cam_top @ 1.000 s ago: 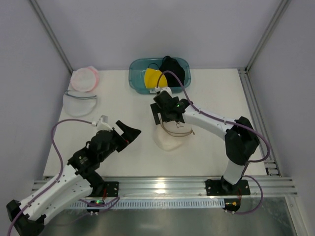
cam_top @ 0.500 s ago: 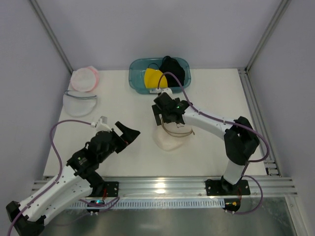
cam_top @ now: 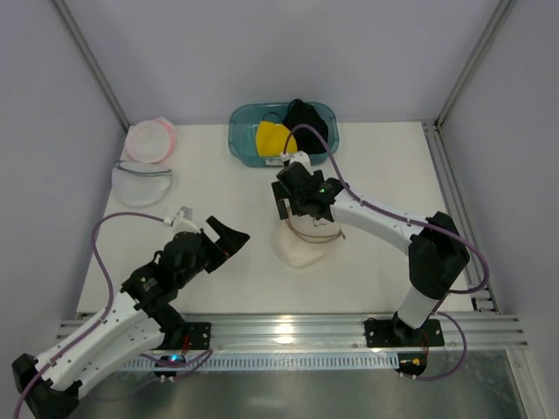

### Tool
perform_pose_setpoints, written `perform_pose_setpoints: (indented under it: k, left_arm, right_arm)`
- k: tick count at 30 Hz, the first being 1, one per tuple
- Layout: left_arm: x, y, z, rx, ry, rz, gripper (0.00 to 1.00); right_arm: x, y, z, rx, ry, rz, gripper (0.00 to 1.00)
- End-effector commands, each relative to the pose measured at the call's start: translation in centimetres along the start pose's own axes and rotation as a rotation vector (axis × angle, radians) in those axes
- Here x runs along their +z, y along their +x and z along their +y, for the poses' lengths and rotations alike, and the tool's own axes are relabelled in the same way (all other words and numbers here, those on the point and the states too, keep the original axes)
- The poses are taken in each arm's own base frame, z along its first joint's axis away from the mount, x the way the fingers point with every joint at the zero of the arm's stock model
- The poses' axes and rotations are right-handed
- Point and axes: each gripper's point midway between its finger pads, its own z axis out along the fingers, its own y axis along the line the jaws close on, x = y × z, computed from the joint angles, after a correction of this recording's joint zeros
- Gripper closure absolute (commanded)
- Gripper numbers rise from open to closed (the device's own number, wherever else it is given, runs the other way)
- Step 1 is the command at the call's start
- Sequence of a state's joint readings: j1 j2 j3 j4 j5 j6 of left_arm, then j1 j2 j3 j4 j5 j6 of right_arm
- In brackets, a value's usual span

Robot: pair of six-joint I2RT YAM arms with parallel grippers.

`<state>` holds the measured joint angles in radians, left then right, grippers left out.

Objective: Unzip the laundry bag and remove the bra

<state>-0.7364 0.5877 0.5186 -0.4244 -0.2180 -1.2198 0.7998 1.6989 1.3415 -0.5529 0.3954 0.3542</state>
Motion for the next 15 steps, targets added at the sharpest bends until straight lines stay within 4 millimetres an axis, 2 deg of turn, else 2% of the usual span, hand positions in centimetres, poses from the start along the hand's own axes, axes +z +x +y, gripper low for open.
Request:
perform_pose_setpoints:
  k: [1,7,15]
  left_arm:
    - [0.0,-0.5,0.1,0.008,0.0,-0.024,0.01]
    - [-0.2,-0.7,0.2,0.007,0.0,-0.035,0.01]
    - [-0.3,-0.8,0.3,0.007,-0.004,-0.041,0.01]
  right_arm:
    - [0.1,-0.5,0.0,0.012,0.015,-0.025,0.05]
    - [0.6,0.1,0.3,0.007,0.008,-0.006,0.05]
    - [1.3,1.8,0.2,-0.003,0.02,0.039,0.08]
